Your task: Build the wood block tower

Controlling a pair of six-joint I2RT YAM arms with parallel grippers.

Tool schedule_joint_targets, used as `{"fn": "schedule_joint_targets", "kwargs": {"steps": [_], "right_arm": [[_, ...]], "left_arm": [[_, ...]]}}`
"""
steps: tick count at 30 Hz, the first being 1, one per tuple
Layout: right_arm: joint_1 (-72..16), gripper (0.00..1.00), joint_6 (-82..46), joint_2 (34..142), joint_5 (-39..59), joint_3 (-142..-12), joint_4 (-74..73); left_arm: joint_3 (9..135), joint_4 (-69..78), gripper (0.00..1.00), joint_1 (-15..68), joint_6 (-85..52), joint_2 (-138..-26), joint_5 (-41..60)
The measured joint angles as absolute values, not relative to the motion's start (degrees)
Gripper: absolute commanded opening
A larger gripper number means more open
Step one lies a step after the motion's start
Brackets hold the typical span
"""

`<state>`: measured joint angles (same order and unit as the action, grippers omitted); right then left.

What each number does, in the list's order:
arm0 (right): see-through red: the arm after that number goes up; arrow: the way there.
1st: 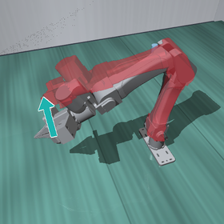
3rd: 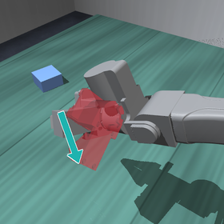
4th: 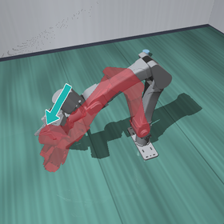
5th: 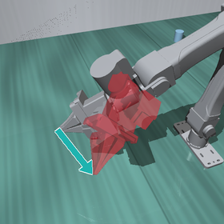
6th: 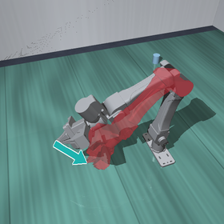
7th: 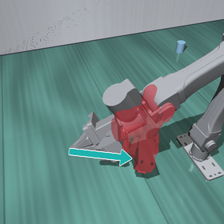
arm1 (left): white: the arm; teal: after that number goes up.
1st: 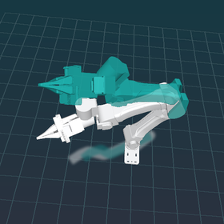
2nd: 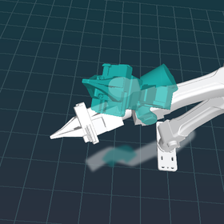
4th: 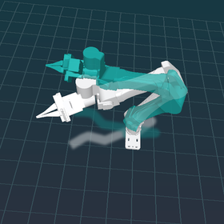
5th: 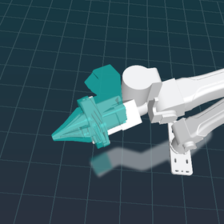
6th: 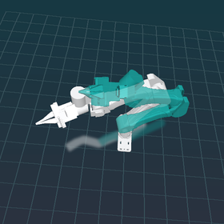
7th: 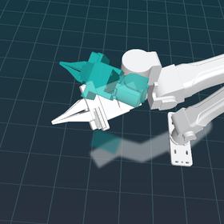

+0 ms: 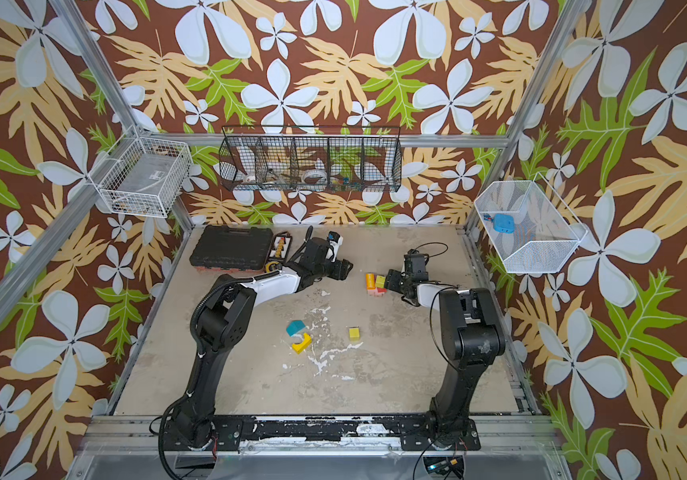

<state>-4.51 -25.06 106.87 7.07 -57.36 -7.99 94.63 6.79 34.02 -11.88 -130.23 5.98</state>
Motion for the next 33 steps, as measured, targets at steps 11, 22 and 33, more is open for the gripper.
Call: {"fn": "schedule_joint_targets", "kwargs": {"steps": [11,22,33], "right_arm": [[-4.80,0.71,-25.02,106.96,6.98,-57.45,-7.46],[-4.80,0.71,-25.04,106.96,6.79,-57.43,-7.44],[-4.80,0.71,-25.04,106.96,6.15,-57.41,-7.44]], "left_arm": [[100.51,4.43,0.70,36.49,-12.08,-135.09,7.92],[104.18,3.33,0.69,37.34,-12.51,-137.60,10.59],[103.26,3.29,0.68,37.60,-12.49,-137.78,7.99]]}}
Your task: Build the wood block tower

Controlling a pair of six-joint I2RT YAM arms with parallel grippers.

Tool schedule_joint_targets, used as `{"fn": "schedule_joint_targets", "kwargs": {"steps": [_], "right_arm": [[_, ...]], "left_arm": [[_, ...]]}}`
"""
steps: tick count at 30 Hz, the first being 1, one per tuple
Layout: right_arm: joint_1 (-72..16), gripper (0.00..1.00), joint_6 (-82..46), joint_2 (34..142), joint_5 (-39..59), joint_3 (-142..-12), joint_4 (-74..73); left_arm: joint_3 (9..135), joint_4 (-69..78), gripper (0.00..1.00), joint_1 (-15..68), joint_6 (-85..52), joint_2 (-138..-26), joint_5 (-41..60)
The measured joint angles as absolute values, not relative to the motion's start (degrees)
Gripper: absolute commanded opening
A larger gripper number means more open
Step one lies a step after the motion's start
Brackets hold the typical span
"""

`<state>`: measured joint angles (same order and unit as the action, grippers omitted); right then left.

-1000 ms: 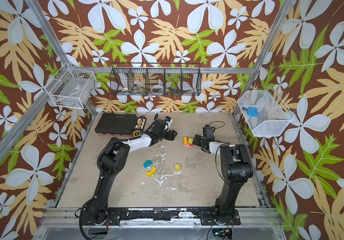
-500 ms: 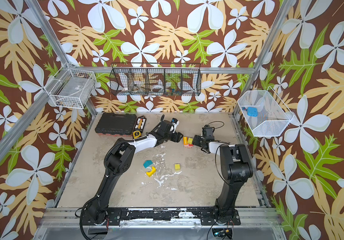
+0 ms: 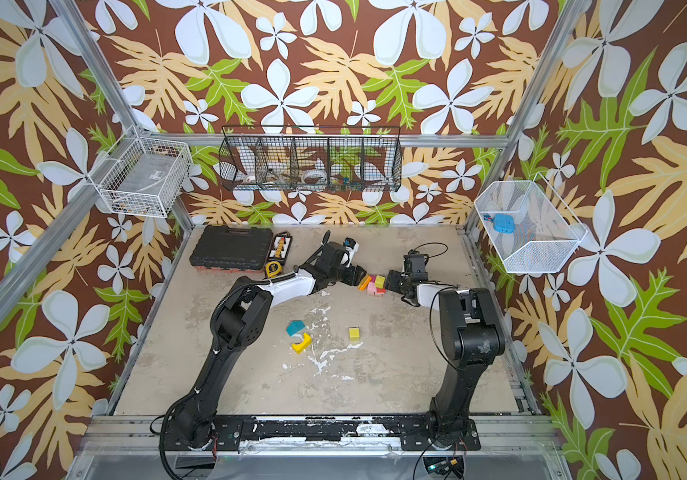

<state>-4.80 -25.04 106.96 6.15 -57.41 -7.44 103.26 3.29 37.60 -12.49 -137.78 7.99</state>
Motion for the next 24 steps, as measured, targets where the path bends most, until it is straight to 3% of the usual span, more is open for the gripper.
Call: {"fn": "schedule_joint_targets", "kwargs": {"steps": [24], "right_arm": [[-4.80,0.71,-25.06,106.83,6.15,-57.10,-7.46]], "left_arm": [[93.25,2.55,0.75,37.60,-5.63,-131.15,7.05]]}}
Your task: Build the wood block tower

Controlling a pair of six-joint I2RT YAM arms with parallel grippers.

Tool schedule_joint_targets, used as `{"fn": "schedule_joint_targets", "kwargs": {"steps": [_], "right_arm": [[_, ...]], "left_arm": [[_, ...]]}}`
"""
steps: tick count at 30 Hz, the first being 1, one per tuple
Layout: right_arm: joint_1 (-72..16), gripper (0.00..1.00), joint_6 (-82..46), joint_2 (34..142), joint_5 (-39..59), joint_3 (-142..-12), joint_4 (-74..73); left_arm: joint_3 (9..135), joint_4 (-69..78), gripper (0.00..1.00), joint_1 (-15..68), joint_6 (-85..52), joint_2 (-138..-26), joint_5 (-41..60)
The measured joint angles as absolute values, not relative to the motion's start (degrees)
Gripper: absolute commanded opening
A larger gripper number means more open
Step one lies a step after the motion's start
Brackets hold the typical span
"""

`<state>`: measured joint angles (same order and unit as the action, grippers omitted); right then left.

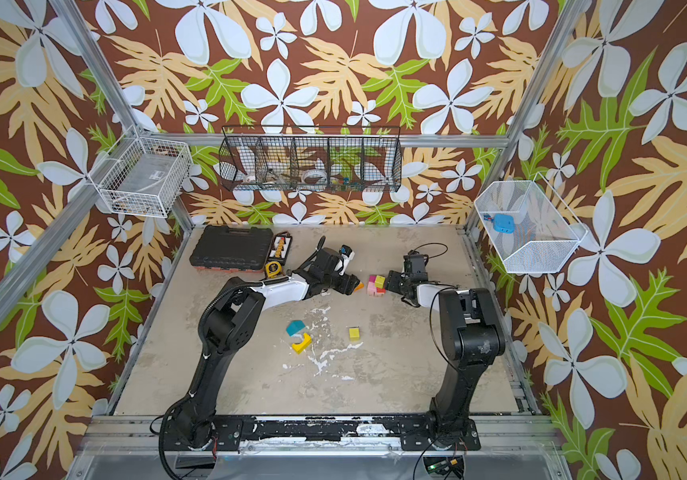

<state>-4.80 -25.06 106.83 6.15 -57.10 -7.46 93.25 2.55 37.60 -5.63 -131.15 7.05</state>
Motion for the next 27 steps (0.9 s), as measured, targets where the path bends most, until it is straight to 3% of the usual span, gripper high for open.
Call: {"fn": "schedule_joint_targets", "kwargs": {"steps": [17,24,27], "right_arm": [[-4.80,0.71,-25.04,106.83,6.17,-57.10,-7.46],[-4.80,0.71,-25.04,106.83,6.20,-57.10,-7.46],[-4.80,0.71,-25.04,106.83,6.20,-57.10,-7.46]], "left_arm": [[94.21,0.71,0.60,38.22,-1.43,-132.88,9.56],[95.37,0.23,0.44,39.09,-0.05,-133.71,7.57],[95.53,-0.16,0.31,39.35,0.03,-133.78,6.59]]}}
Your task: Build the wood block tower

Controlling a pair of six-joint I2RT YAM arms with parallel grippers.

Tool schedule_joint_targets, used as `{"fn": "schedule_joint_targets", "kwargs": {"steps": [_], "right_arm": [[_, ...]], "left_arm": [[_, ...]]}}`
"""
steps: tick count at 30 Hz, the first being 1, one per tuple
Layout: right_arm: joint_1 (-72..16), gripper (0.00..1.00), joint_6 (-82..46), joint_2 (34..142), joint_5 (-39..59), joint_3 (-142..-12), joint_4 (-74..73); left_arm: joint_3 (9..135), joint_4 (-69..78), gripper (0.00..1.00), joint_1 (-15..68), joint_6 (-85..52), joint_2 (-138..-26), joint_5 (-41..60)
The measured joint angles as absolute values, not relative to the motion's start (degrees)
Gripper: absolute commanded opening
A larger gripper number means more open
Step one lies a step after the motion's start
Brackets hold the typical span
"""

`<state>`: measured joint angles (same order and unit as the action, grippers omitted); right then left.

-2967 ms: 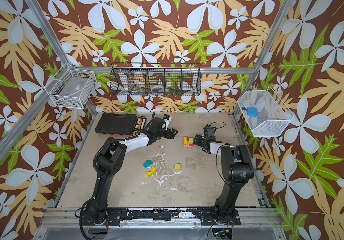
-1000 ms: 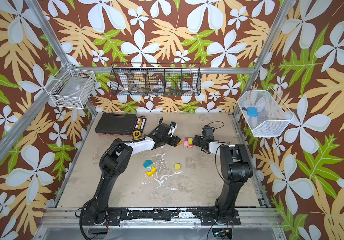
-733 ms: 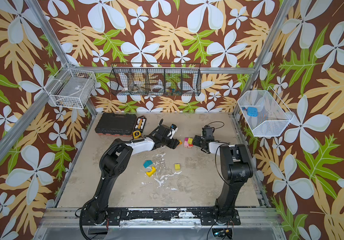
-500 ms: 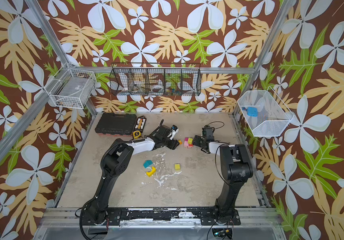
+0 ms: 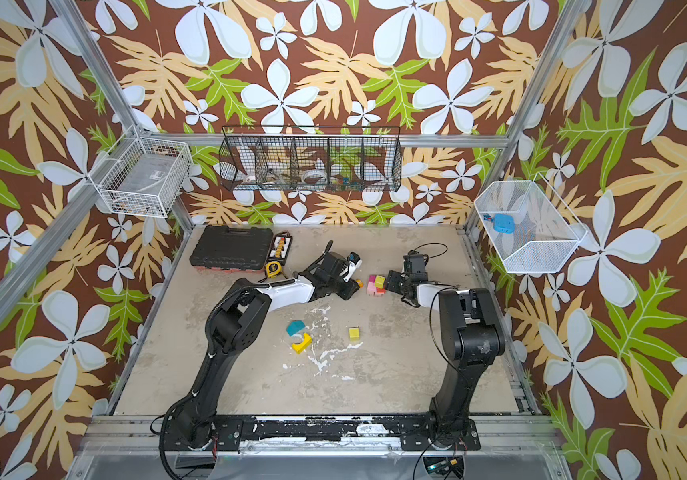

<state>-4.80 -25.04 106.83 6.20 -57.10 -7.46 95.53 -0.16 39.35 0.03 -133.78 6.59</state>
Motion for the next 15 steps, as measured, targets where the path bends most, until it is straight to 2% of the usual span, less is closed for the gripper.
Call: {"fn": "schedule_joint_targets", "kwargs": {"steps": [3,9,15], "right_arm": [[-4.80,0.71,-25.04,106.83,6.20,-57.10,-7.46],[-4.80,0.71,-25.04,106.83,6.17,-57.10,-7.46],[-4.80,0.71,-25.04,106.83,6.17,-57.10,-7.46]], "left_arm": [[95.61,-0.19,0.17,39.44,0.16,-133.78,6.17],[96.01,-0.84,0.01,39.53,-1.21,-133.38,4.67],[96.47,-0.97,0.00,39.59,-6.31,-131.59,3.92]]}}
